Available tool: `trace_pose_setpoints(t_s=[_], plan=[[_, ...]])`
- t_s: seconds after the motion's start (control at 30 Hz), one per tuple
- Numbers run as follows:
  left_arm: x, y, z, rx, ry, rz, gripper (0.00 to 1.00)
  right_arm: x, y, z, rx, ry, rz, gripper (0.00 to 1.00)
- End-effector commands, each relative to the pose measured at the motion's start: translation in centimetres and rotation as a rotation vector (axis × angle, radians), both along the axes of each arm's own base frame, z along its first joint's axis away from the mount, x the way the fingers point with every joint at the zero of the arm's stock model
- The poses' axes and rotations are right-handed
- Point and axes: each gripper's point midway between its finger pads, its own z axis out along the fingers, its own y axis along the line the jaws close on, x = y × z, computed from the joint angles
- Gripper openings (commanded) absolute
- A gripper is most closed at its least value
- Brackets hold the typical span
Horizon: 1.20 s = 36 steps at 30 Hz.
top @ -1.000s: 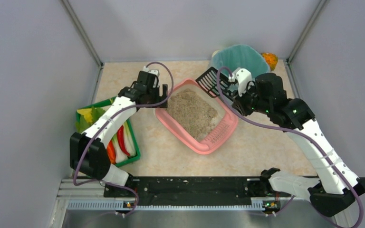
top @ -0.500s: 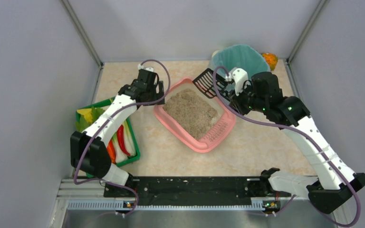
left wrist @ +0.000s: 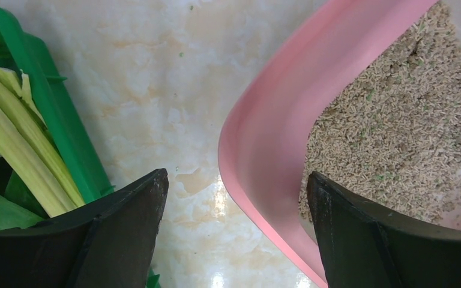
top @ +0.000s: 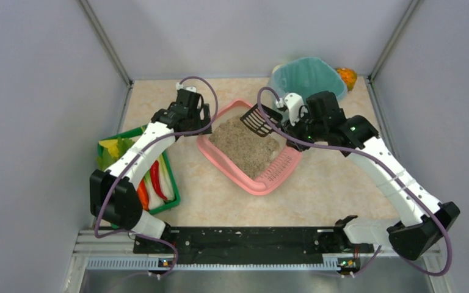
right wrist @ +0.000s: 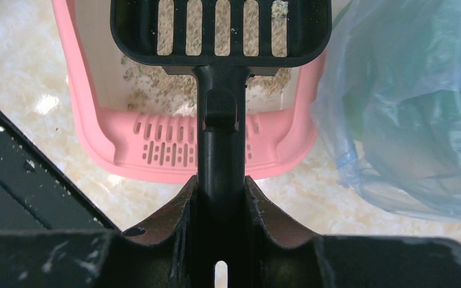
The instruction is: Clean the litter box
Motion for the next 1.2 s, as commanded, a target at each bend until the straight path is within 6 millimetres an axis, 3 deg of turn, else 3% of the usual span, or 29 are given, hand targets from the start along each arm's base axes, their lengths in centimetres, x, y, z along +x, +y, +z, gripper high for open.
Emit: trace_pose_setpoints(t_s=[0.0, 0.27, 0.43, 0.67, 0.97, 1.17], plan=[[0.1, -0.8, 3.0, -0.075, -0.094, -0.027, 0.91, -0.1, 1.4, 0.8, 0.026, 0.034, 0.01, 0.0], [-1.0, -1.7, 8.3, -0.194, -0.296, -0.094, 0.92, 0.6, 1.3, -1.6, -0.101, 0.173, -0.046, 0.0], [-2.3, -0.8, 11.1, -0.248, -0.485, -0.084, 0.93, 1.0, 1.3, -2.7, -0.165, 0.268, -0.109, 0.0], [-4.3, 1.2, 12.2, -0.251, -0.622, -0.037, 0.95, 1.1, 1.4, -3.3, -0.218, 0.312, -0.162, 0.0], [-4.2, -2.5, 13.3, -0.342, -0.582, -0.206, 0.95, 0.3, 3.0, -2.3, -0.137, 0.225, -0.068, 0.0], [-3.8, -6.2, 13.5, -0.406, -0.49, -0.345, 0.97, -0.5, 4.4, -1.8, -0.132, 0.118, 0.021, 0.0]])
